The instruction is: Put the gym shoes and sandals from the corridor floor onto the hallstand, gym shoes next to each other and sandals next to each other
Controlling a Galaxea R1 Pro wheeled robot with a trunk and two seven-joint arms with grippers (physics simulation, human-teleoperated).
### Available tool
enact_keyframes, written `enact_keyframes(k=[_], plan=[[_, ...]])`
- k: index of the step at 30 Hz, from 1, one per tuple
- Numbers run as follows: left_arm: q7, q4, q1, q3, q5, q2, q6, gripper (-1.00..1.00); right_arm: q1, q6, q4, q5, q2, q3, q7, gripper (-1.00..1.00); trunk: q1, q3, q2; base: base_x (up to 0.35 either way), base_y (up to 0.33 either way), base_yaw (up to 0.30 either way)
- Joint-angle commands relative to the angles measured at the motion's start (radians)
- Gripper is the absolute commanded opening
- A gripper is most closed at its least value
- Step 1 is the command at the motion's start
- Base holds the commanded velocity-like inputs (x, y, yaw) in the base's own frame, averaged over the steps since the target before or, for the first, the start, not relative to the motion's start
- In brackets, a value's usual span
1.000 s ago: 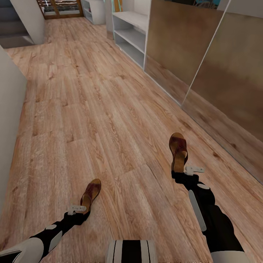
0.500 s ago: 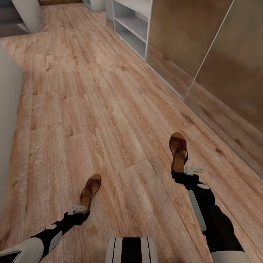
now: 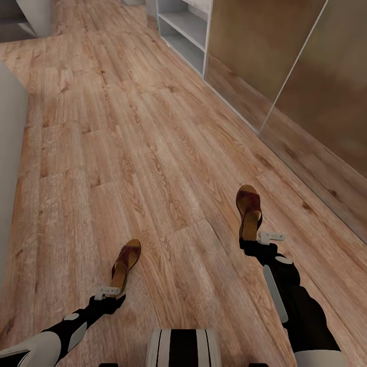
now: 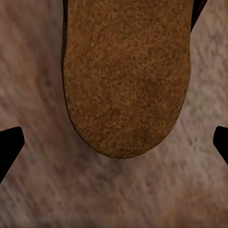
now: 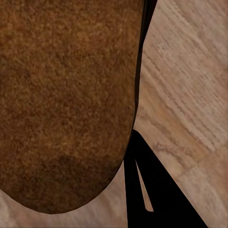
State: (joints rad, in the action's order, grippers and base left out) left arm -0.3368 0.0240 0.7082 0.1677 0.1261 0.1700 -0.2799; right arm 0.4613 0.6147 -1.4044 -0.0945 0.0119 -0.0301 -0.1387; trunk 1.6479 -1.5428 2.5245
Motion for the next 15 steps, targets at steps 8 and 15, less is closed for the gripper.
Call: enact_keyframes(k=[8, 15], plan=[[-0.002, -0.001, 0.0, 0.009, 0.01, 0.0, -0.004, 1.0, 0.0, 0.004, -0.001, -0.013, 0.0, 0.001, -0.01, -1.0, 0.001, -0.015, 0.001, 0.0, 0.0, 0.0], [-0.002, -0.001, 0.0, 0.009, 0.01, 0.0, -0.004, 1.0, 0.0, 0.004, -0.002, -0.013, 0.0, 0.001, -0.01, -1.0, 0.001, -0.016, 0.001, 0.0, 0.0, 0.0]])
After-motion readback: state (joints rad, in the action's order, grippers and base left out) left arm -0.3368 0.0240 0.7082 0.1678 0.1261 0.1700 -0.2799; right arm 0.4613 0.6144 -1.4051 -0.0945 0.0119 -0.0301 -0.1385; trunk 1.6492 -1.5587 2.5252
